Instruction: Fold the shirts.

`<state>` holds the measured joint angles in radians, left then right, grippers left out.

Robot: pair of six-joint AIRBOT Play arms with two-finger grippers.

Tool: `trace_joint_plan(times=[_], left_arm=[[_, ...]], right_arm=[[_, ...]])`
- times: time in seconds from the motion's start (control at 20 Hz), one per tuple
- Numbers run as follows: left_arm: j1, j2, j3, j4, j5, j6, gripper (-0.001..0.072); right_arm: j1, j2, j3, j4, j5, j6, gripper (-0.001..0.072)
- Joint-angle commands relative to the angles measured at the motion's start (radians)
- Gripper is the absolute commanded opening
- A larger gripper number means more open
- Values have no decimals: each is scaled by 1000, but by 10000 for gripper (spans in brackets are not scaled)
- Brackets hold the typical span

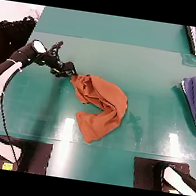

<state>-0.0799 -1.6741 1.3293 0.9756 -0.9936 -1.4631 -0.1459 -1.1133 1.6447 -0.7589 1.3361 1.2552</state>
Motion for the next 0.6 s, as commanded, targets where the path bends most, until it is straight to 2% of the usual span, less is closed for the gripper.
trace_joint_plan(times=[0.0,0.1,0.15,0.25,0.35,0.5,0.55], left_arm=[[-24,-27,-5,-54,9,61,613],[-39,-27,-5,-50,24,60,610],[-43,-27,-5,-48,27,58,471],[-42,-27,-2,-48,26,57,41],[-42,-23,39,-39,-4,57,24],[-42,3,151,-16,-48,63,25],[-42,10,196,-5,-67,71,24]], right_arm=[[0,0,-78,8,7,1,21],[0,-1,-139,4,7,1,21],[0,-1,-168,-2,7,1,21],[1,-1,-243,-2,9,1,21],[13,-1,-341,-14,9,1,21],[93,-1,-533,-113,-18,1,22],[128,-1,-604,-108,-42,1,71]])
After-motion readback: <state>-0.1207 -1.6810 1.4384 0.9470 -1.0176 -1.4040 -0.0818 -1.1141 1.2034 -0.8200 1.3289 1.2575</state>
